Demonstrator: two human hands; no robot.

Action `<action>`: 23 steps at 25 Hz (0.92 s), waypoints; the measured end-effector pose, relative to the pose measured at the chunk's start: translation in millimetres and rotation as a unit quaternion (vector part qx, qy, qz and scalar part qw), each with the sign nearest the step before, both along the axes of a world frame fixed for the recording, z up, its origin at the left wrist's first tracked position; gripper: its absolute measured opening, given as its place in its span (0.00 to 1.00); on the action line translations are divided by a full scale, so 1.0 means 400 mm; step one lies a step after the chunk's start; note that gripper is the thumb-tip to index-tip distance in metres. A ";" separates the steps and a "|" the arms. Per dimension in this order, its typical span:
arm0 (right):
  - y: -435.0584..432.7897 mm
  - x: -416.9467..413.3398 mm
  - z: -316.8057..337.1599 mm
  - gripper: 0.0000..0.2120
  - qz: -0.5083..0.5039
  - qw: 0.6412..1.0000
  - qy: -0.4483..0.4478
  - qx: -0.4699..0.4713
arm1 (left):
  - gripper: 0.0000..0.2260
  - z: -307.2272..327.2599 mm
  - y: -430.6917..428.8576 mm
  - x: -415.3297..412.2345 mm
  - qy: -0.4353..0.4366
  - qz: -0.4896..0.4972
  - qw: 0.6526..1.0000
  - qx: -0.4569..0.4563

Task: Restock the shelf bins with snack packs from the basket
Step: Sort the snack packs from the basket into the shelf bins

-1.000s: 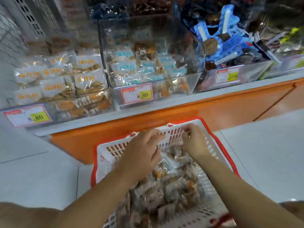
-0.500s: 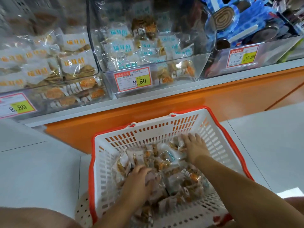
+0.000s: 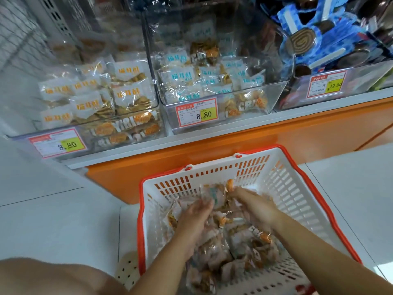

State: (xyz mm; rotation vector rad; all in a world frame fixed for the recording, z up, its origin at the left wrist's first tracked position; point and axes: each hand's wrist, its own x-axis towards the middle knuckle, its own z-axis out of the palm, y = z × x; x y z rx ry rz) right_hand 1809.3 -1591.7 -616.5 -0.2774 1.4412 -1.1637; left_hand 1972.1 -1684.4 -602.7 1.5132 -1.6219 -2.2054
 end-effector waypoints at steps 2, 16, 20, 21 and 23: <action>0.014 0.017 0.013 0.19 -0.006 0.999 -0.024 -0.035 | 0.17 0.012 -0.005 -0.001 0.075 0.081 0.991 0.074; 0.079 0.051 0.051 0.27 -0.112 0.982 -0.101 -0.116 | 0.09 0.085 0.031 0.041 0.146 0.139 0.973 0.110; 0.081 0.068 0.068 0.11 -0.100 0.983 -0.092 -0.120 | 0.15 0.095 0.042 0.043 0.177 0.096 0.976 0.081; 0.081 0.076 0.078 0.10 -0.089 0.987 -0.081 -0.107 | 0.16 0.093 0.046 0.042 0.172 0.087 0.979 0.062; 0.078 0.080 0.098 0.20 -0.046 0.995 -0.036 -0.081 | 0.20 0.087 0.044 0.040 0.141 0.069 0.988 0.013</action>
